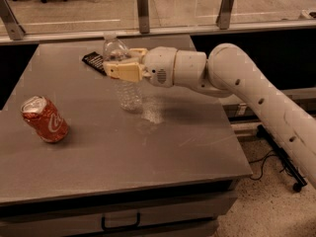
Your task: Place water bottle upright
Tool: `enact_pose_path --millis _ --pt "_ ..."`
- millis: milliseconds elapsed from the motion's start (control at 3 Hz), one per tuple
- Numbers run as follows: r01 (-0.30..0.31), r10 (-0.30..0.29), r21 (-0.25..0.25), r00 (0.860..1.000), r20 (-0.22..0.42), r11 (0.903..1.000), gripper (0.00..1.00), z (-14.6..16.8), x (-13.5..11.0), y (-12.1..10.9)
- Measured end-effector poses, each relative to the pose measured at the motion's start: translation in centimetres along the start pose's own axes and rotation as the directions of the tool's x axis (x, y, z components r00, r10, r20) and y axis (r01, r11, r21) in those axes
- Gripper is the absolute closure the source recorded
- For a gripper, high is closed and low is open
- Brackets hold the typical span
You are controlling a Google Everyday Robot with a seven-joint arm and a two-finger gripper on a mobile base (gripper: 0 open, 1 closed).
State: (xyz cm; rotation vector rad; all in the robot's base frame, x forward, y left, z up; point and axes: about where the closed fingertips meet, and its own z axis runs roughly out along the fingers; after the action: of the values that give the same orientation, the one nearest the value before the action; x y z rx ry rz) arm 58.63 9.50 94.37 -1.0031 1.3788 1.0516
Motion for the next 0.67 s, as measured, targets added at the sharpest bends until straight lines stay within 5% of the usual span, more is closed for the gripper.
enact_pose_path --millis 667 --pt "0.039 -0.043 0.057 0.996 0.076 0.9976 1.00 -1.70 0.56 0.23"
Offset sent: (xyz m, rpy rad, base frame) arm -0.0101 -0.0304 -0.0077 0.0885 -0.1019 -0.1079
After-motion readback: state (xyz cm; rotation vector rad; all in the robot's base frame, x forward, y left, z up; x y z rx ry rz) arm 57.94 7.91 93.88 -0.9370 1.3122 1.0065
